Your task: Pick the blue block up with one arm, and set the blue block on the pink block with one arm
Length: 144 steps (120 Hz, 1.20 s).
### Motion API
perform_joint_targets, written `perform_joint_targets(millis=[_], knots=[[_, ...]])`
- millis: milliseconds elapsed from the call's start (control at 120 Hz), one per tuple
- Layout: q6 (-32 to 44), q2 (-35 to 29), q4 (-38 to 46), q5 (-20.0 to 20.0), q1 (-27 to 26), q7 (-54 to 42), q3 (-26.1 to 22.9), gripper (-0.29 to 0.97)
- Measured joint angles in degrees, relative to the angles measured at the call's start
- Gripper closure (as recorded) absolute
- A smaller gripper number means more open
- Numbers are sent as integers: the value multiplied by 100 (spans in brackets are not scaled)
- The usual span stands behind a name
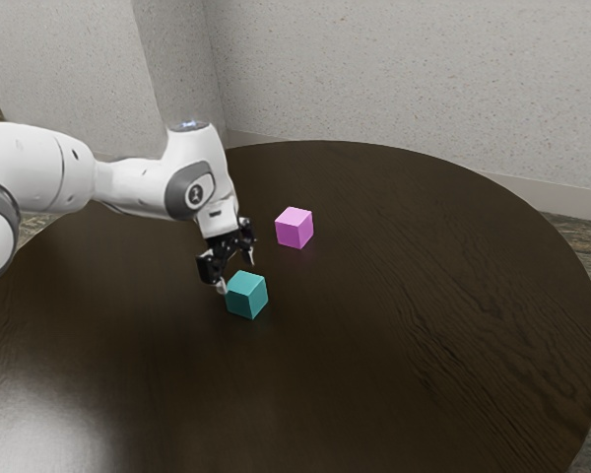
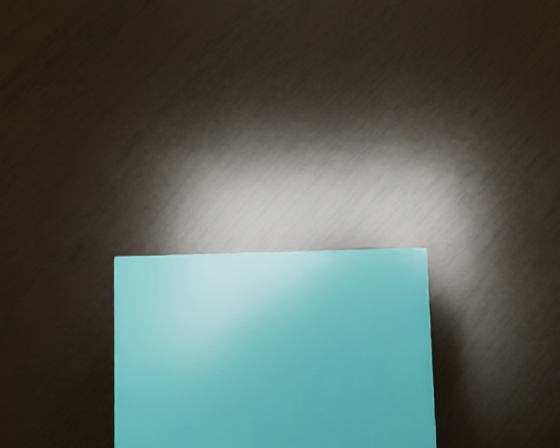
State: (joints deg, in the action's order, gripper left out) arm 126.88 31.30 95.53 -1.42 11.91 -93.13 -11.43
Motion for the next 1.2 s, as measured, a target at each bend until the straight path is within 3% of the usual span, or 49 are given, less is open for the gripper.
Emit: perform_joint_targets(millis=[467, 642, 933, 1075, 1200], knots=[[10, 471, -180, 9, -40, -173, -8, 1], [18, 508, -182, 11, -43, -208, -8, 26], [-44, -116, -201, 34, -24, -245, -53, 37], [-332, -118, -803, 23, 0, -262, -21, 37], [-770, 352, -1828, 10, -33, -275, -7, 36]])
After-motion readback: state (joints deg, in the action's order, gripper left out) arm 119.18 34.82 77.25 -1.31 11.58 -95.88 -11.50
